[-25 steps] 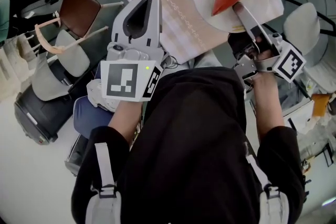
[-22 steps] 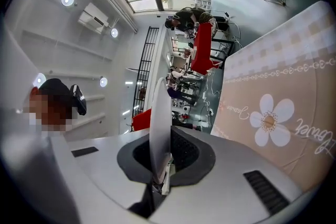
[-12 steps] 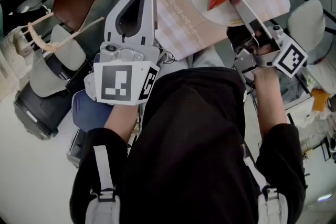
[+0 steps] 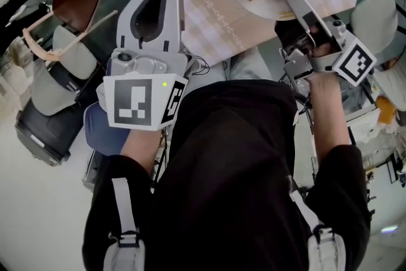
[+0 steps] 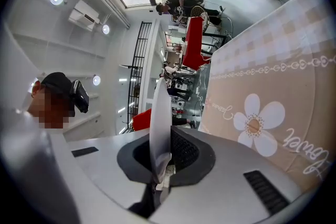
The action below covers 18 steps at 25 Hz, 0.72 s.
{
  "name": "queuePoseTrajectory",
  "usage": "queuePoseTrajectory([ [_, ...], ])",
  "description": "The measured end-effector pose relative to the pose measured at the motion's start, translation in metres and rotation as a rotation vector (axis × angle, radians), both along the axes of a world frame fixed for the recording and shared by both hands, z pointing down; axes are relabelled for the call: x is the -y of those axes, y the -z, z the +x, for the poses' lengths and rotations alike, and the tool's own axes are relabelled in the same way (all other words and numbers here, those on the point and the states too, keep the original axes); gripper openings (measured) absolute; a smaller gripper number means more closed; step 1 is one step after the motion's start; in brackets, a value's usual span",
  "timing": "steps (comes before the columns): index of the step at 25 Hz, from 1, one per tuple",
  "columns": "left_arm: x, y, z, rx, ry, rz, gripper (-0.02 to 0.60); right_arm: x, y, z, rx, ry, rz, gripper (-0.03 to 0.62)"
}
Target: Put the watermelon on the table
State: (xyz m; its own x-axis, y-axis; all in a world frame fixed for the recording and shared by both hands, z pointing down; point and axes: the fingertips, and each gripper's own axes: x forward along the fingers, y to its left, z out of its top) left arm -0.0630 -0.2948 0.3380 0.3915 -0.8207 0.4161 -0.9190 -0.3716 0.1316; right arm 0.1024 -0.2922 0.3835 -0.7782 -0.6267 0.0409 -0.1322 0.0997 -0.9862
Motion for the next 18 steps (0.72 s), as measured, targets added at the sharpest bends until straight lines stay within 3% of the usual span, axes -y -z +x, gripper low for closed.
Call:
queuePoseTrajectory([
  [18, 0.012, -0.057, -0.004, 0.01, 0.058, -0.056, 0.011, 0.009, -0.055, 0.002, -0.012, 0.026, -0.065, 0.018],
])
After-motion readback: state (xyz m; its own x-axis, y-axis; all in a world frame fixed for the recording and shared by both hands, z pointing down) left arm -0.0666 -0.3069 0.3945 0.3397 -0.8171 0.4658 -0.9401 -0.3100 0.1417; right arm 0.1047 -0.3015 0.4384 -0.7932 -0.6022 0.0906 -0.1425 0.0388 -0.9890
